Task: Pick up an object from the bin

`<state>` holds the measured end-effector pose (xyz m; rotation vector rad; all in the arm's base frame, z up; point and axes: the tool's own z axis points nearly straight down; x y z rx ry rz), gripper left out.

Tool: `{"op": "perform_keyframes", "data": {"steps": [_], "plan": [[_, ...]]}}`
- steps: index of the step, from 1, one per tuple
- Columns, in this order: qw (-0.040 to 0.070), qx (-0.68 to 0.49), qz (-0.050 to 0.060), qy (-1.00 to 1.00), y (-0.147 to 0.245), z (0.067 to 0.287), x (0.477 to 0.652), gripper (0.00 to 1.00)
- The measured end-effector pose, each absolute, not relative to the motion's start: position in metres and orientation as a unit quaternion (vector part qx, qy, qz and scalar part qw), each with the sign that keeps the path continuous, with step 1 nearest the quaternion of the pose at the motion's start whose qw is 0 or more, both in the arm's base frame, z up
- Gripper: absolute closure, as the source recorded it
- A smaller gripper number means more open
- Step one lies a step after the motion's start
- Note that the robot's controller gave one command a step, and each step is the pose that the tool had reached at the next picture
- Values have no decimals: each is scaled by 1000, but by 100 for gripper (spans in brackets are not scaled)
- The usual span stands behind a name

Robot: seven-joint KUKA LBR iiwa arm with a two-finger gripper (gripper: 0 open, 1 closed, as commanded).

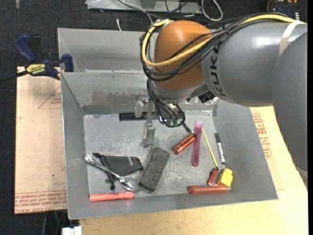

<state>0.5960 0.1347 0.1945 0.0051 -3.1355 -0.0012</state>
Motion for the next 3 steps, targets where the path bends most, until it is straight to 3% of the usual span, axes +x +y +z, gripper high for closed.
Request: {"op": "perform_keyframes", "data": {"steps": [1, 2, 3], "plan": [[0, 0, -1, -1000, 134, 199, 598, 0], [0, 82, -1, -997, 184, 75, 518, 0], [-8, 52, -2, -999, 183, 155, 545, 0]]}}
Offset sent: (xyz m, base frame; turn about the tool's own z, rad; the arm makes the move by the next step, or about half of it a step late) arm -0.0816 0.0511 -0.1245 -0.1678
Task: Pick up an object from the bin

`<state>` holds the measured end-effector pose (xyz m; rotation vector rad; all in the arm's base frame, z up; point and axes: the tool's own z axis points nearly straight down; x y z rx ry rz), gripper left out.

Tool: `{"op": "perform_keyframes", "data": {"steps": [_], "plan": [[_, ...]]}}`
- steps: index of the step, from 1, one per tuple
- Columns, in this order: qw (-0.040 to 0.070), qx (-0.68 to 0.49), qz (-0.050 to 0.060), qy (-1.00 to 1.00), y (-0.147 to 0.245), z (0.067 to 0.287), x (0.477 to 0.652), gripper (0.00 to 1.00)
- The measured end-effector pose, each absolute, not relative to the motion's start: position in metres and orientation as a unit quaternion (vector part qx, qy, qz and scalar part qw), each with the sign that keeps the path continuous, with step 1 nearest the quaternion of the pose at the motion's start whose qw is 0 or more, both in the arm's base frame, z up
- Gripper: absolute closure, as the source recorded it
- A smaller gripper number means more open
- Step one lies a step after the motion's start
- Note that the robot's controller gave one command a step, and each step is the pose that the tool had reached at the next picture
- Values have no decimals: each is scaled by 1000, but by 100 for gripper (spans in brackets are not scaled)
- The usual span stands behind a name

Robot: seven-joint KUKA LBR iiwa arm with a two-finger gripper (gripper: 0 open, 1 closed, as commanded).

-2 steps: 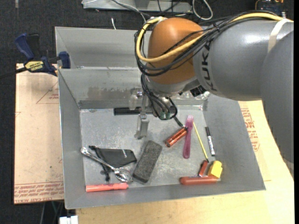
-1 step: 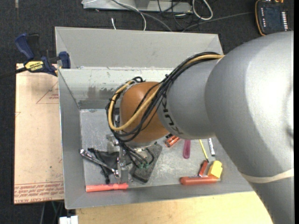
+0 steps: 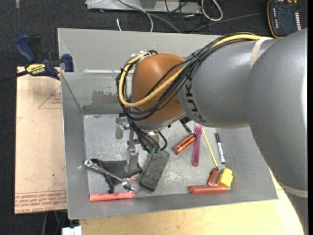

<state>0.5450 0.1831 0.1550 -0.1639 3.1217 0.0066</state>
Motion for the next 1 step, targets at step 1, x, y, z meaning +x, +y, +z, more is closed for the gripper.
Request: {"op": "perform_keyframes", "data": {"steps": [1], "plan": [[-4, -83, 1, 997, 187, 72, 516, 0]]}}
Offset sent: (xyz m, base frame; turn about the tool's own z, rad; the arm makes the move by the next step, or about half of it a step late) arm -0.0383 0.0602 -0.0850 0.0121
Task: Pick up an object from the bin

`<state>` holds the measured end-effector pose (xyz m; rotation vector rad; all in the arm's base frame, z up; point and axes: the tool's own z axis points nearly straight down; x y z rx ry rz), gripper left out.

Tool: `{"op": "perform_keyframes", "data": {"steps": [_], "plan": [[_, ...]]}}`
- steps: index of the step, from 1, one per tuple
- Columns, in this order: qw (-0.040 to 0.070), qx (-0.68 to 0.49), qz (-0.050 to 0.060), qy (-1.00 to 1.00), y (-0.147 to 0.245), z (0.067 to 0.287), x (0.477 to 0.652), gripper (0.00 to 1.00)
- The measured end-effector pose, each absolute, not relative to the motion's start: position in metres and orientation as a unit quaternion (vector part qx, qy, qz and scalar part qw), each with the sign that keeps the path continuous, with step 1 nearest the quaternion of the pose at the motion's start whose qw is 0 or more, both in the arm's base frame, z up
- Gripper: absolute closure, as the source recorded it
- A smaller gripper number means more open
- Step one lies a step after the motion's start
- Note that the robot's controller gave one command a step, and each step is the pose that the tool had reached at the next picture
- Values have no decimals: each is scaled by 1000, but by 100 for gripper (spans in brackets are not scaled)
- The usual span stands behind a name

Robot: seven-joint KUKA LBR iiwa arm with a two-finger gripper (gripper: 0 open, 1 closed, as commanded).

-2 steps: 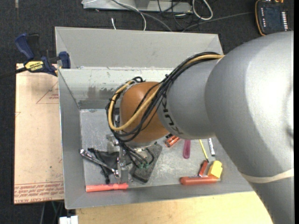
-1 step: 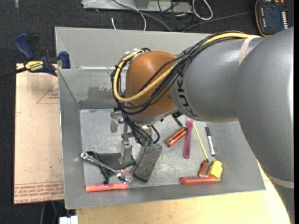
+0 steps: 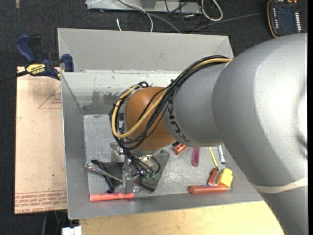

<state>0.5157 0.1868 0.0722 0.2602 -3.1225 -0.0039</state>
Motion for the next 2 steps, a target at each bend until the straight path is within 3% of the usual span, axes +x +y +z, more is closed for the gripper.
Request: {"op": "perform_keyframes", "data": {"steps": [1, 2], "plan": [[-12, 47, -4, -999, 244, 71, 508, 0], [2, 72, -1, -997, 193, 72, 516, 100]]}}
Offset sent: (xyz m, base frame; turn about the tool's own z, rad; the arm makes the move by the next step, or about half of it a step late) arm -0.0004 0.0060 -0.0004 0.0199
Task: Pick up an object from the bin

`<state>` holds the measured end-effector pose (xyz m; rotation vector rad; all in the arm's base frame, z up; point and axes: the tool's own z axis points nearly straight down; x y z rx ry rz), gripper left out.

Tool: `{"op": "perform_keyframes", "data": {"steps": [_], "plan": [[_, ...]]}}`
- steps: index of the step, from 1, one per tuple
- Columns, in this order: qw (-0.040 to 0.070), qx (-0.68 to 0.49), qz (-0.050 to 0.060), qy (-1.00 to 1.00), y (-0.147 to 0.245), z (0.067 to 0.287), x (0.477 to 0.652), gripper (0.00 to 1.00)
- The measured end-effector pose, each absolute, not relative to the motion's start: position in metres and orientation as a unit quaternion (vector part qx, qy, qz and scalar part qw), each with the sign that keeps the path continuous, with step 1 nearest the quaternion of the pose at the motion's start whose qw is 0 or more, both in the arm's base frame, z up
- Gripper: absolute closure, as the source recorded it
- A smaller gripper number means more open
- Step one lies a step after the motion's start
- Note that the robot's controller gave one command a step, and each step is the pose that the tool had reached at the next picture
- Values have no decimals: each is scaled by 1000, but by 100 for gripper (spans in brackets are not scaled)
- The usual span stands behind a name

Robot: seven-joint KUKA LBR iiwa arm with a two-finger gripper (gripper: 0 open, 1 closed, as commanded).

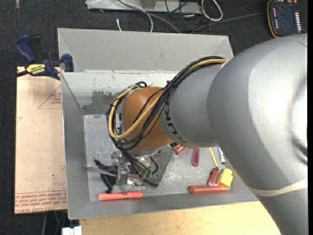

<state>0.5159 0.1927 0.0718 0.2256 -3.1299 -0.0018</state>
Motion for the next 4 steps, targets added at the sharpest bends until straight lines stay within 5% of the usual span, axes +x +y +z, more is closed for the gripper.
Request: {"op": "perform_keyframes", "data": {"steps": [2, 4], "plan": [[4, 71, 0, -997, 192, 84, 515, 100], [3, 71, -1, -997, 193, 144, 516, 100]]}}
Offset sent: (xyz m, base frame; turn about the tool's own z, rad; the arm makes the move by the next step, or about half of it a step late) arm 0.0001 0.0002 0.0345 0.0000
